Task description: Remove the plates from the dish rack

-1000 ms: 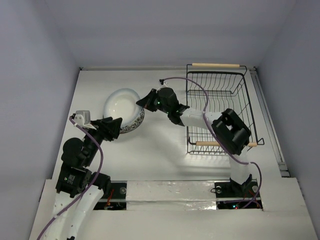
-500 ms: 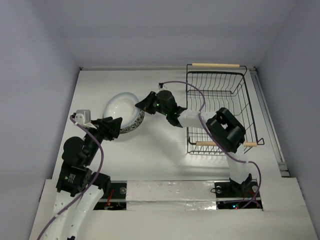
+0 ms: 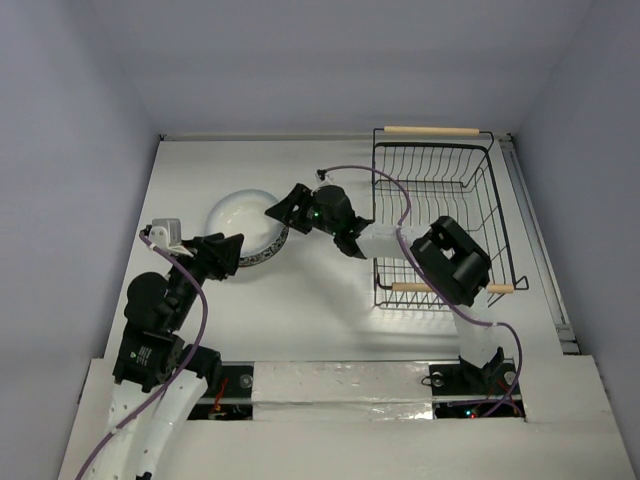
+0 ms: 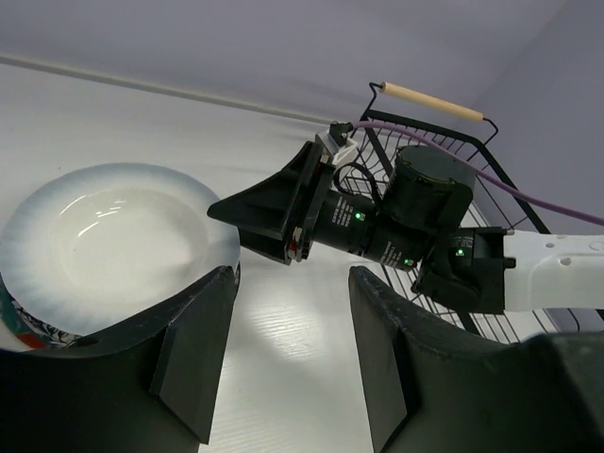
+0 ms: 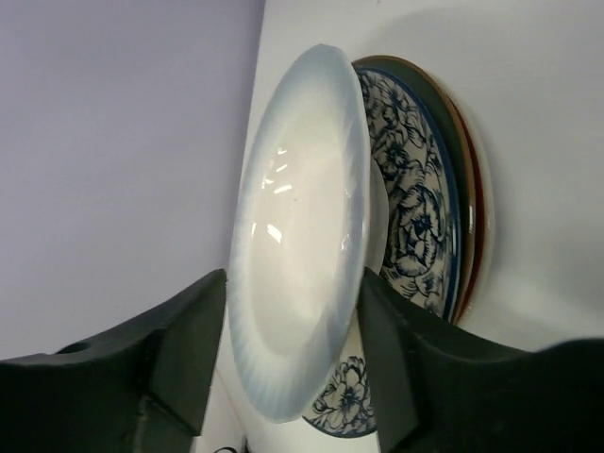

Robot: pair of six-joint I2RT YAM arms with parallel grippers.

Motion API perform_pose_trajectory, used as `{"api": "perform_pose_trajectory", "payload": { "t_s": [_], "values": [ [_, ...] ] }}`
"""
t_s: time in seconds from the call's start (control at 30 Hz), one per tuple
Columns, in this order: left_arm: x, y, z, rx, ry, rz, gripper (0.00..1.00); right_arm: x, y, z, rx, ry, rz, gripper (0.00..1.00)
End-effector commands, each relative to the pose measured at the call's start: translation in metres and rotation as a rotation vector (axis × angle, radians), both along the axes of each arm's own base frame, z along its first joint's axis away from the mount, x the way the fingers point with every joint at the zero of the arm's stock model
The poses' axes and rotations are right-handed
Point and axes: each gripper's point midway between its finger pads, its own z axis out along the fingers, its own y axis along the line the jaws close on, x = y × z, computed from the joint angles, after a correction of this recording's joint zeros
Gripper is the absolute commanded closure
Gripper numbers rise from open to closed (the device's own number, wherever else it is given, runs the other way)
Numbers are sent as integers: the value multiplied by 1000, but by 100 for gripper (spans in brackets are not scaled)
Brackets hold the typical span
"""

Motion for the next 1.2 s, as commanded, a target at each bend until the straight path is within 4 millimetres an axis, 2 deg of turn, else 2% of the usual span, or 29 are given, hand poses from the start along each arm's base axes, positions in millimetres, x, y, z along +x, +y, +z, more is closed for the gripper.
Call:
{"api": "perform_pose_trajectory", "payload": {
  "t_s": [0.0,0.1,0.13,0.3,0.4,0.5,0.53,0.57,0.6,0.63,0.67,0.7,0.77,0.8,0.87,0.9,0.93,0.97,1.0,1.03,1.13,1.17],
  "values": [
    [6,-1,5,-4,-30,-4,51,-3,2,45,40,-121,-8,34],
    [7,0,6,-5,-30,4,52,-4,-4,47,25,-126,-26,33],
    [7,0,5,-5,-28,4,51,-3,-6,47,22,-127,-35,28],
    [8,2,4,-3,-24,11,51,-3,-16,36,-26,-120,-66,22],
    [9,3,5,-2,-26,13,48,-5,-23,39,-39,-128,-83,19],
    [9,4,6,-1,-31,16,42,-9,-28,53,-38,-153,-83,18],
    [10,3,6,-1,-29,15,35,-11,-30,57,-42,-160,-82,13],
    [10,5,7,-1,-32,22,30,-12,-32,59,-55,-163,-81,13],
    [10,5,7,-1,-34,18,20,-14,-36,71,-55,-187,-80,13],
    [10,4,7,-1,-34,15,5,-16,-38,76,-57,-196,-81,12],
    [10,5,8,-2,-34,18,1,-19,-42,76,-70,-199,-79,12],
    [10,5,8,1,-35,15,1,-20,-49,92,-65,-231,-102,12],
    [10,5,10,0,-41,15,1,-25,-58,99,-73,-253,-113,13],
    [9,5,11,1,-44,13,1,-30,-65,119,-55,-291,-118,15],
    [11,8,12,3,-42,24,1,-39,-75,136,-45,-331,-120,26],
    [11,7,11,3,-40,22,1,-44,-82,137,-62,-355,-117,41],
    [12,8,12,11,-41,24,1,-54,-93,166,-28,-401,-126,88],
    [12,10,15,14,-45,37,1,-60,-101,172,-37,-416,-128,100],
    [13,15,17,18,-51,66,1,-69,-107,175,-57,-448,-121,100],
    [13,17,19,20,-58,74,1,-81,-126,206,-22,-503,-155,100],
    [11,16,34,10,-101,72,1,-96,-163,226,-51,-571,-234,100],
    [9,15,43,-3,-118,65,1,-111,-186,249,-33,-610,-265,100]
  ]
}}
